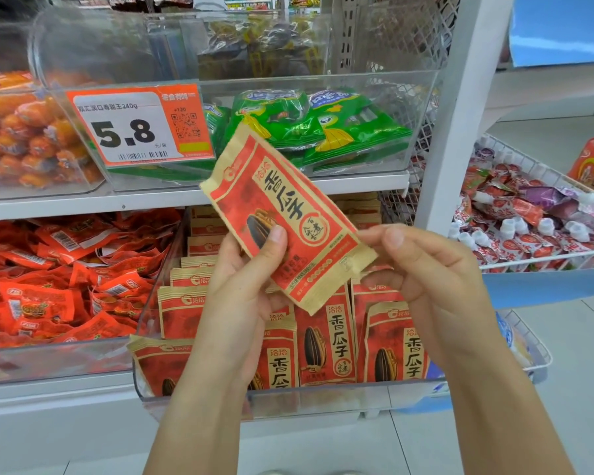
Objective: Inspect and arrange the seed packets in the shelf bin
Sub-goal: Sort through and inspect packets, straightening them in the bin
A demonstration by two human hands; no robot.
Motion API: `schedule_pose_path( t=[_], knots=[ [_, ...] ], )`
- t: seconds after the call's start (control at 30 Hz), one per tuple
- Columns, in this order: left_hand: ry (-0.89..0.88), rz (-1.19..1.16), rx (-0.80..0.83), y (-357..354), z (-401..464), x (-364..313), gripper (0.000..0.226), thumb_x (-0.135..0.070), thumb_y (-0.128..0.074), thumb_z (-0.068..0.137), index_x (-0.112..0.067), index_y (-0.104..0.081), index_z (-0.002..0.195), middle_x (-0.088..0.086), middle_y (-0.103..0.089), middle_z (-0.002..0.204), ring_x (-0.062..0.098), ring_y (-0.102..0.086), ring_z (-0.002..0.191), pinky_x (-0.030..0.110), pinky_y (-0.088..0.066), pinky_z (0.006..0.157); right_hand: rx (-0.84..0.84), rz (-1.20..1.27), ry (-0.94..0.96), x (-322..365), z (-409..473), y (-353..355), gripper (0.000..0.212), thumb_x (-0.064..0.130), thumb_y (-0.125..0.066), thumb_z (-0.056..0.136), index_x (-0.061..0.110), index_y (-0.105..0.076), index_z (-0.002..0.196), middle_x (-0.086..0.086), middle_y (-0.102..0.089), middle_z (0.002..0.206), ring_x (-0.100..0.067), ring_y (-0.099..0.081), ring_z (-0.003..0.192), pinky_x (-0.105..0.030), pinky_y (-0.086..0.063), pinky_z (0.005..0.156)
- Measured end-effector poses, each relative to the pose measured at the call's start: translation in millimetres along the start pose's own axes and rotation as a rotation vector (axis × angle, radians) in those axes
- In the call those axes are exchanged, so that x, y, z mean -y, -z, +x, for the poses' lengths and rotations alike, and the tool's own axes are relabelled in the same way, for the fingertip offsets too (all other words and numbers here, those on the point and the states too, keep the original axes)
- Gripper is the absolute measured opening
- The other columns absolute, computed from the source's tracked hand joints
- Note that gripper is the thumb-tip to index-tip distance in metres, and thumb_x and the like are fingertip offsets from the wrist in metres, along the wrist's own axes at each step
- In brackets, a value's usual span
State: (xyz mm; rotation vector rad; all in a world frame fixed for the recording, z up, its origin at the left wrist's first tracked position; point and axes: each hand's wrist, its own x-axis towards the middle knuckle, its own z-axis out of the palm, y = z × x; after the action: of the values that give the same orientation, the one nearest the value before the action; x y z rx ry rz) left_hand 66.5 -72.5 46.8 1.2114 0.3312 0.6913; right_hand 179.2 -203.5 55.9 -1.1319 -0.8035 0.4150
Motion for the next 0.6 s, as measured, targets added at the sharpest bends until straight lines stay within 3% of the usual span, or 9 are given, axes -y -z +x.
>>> schedule_pose_path(
  t=[0.07,0.17,0.27,0.4,0.5,0.6],
  knots=[
    [-0.037,0.022,-0.025,-2.2,-0.2,1.9,0.046,-0.035,-0.065,0.087,-0.023,-0.056,0.13,-0.002,-0.072,0.113,0.014,-0.069,0.094,0.033,-0.055,0.071,-0.044,0.034,-0.017,0.6,1.3,0.1,0.023,0.041,-0.064,0.079,0.025,-0.08,0.077,0.002,-0.075,0.088,-0.011,-0.069,0.08,-0.021,-0.054,0.063],
    [-0.01,0.029,0.049,-6.3,-1.7,5.2,0.044,-0.03,-0.058,0.086,-0.023,-0.059,0.13,0.003,-0.071,0.116,0.019,-0.068,0.098,0.042,-0.054,0.078,-0.074,0.03,-0.07,-2.8,3.8,-0.2,0.02,0.034,-0.067,0.087,0.024,-0.076,0.102,-0.002,-0.075,0.104,-0.016,-0.071,0.088,-0.026,-0.057,0.068],
    [-0.044,0.034,0.06,-13.9,-2.8,6.6,0.044,-0.024,-0.066,0.088,-0.022,-0.058,0.131,0.003,-0.072,0.116,0.016,-0.069,0.098,0.031,-0.058,0.073,-0.057,0.075,-0.121,-7.5,4.2,-2.7,0.028,0.037,-0.067,0.085,0.02,-0.076,0.104,-0.006,-0.076,0.101,-0.018,-0.072,0.088,-0.028,-0.057,0.072],
    [-0.14,0.057,-0.133,-22.4,-1.2,12.8,0.056,-0.029,-0.064,0.075,-0.026,-0.049,0.128,-0.003,-0.067,0.122,0.01,-0.068,0.104,0.023,-0.056,0.076,-0.022,-0.014,-0.024,-9.4,2.3,-8.5,0.022,0.027,-0.058,0.091,0.02,-0.077,0.1,-0.001,-0.076,0.093,-0.011,-0.069,0.081,-0.026,-0.056,0.072],
    [-0.151,0.034,-0.182,-27.1,-0.3,14.2,0.044,-0.031,-0.064,0.072,-0.02,-0.049,0.113,-0.002,-0.071,0.106,0.006,-0.07,0.089,0.017,-0.053,0.068,-0.028,-0.089,0.04,-10.3,-0.5,-12.9,0.022,0.022,-0.061,0.088,0.017,-0.076,0.104,-0.004,-0.076,0.094,-0.017,-0.071,0.081,-0.022,-0.055,0.069],
    [-0.122,0.01,-0.141,-30.2,-2.3,12.1,0.058,-0.038,-0.079,0.069,-0.02,-0.05,0.117,-0.008,-0.072,0.097,0.0,-0.068,0.081,0.014,-0.051,0.062,-0.056,-0.148,0.069,-8.3,-1.9,-14.7,0.021,0.023,-0.066,0.083,0.023,-0.077,0.101,-0.005,-0.075,0.093,-0.028,-0.071,0.081,-0.027,-0.058,0.069]
  ],
)
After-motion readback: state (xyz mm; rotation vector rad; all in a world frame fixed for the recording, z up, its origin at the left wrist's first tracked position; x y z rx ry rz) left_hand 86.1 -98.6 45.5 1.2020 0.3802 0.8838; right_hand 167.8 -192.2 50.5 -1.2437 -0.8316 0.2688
